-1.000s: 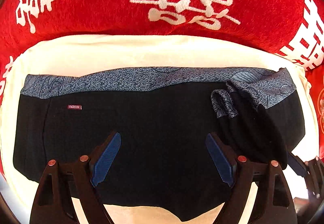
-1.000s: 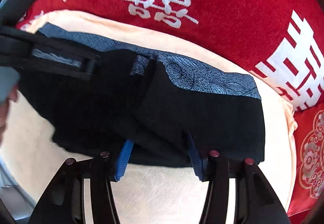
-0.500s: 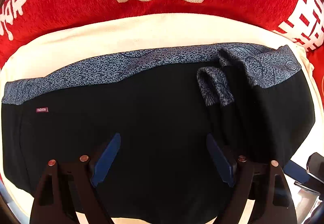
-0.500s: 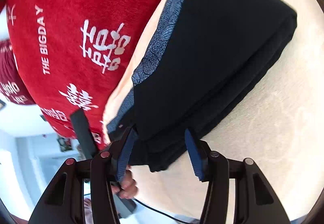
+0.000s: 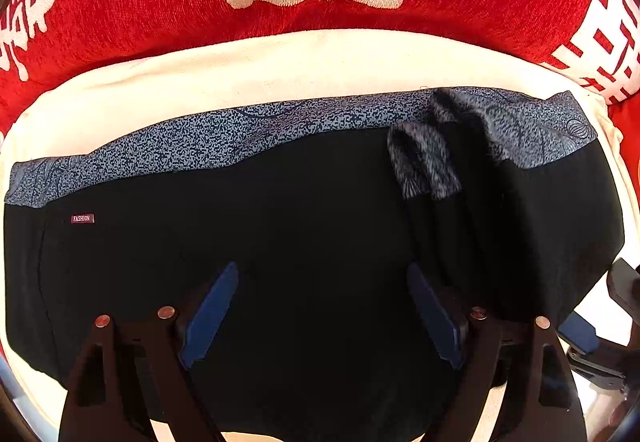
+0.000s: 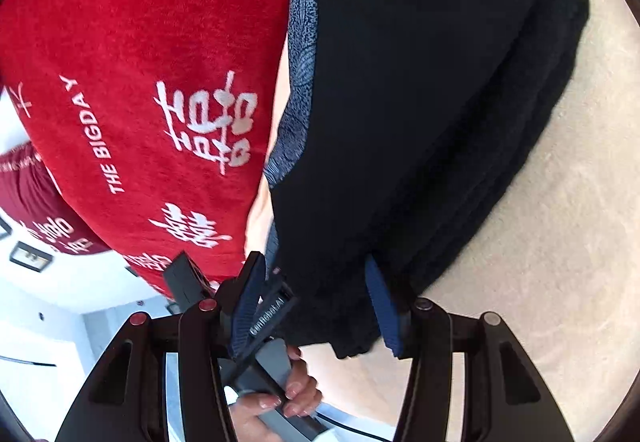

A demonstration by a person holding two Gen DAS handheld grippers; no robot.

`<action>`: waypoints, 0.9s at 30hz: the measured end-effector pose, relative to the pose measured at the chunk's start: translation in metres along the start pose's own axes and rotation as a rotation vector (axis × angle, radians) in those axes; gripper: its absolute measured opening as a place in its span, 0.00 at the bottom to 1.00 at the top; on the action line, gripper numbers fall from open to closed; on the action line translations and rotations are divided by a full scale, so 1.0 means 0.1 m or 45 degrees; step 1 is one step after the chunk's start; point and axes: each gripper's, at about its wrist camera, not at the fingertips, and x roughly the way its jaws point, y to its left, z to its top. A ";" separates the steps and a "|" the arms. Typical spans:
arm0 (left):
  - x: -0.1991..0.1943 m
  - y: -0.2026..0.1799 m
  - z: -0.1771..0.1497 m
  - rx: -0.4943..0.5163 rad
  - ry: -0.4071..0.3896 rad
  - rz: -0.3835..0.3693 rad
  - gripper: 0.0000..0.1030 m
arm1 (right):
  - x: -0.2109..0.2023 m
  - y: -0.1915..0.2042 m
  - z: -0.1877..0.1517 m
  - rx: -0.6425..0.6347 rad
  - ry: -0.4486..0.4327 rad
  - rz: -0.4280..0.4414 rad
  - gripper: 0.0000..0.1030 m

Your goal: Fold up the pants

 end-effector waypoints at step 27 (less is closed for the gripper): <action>-0.71 -0.54 0.48 0.047 -0.112 -0.020 0.85 | -0.42 0.64 0.26 -0.547 0.101 -0.459 0.09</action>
